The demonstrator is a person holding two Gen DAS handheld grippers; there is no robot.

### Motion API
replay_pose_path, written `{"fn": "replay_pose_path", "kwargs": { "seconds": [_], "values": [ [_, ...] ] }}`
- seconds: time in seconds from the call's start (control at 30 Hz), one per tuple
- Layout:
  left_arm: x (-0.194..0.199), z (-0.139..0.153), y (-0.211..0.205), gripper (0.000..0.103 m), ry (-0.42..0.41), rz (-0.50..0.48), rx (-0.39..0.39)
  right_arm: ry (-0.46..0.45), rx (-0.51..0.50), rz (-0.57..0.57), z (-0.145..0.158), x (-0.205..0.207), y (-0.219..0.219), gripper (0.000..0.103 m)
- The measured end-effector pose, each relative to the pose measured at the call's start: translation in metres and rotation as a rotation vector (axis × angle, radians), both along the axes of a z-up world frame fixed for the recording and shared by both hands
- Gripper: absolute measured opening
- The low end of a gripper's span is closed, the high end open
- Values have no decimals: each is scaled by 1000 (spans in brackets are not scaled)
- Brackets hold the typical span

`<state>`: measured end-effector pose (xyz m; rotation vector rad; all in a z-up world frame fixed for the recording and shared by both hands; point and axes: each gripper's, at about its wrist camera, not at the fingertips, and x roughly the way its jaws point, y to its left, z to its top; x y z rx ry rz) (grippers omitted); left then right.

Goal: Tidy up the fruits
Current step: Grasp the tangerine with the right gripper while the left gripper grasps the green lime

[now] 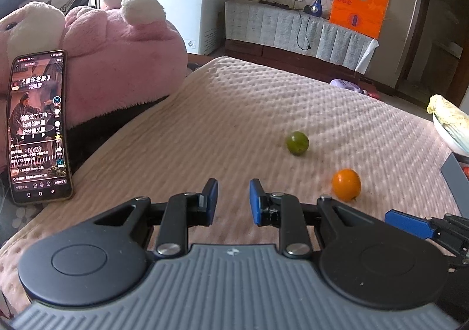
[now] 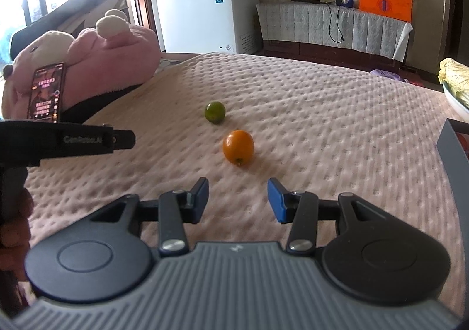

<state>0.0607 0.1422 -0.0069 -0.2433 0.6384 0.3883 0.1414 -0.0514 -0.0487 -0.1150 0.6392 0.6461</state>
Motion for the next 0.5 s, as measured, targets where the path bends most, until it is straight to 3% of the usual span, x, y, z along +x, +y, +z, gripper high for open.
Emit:
{"fn": "replay_pose_path", "kwargs": {
  "seconds": [0.13, 0.5],
  "values": [
    [1, 0, 0, 50, -8, 15, 12, -7, 0, 15, -2, 5, 8, 47],
    [2, -3, 5, 50, -5, 16, 14, -13, -16, 34, -8, 14, 25, 47]
  ]
}}
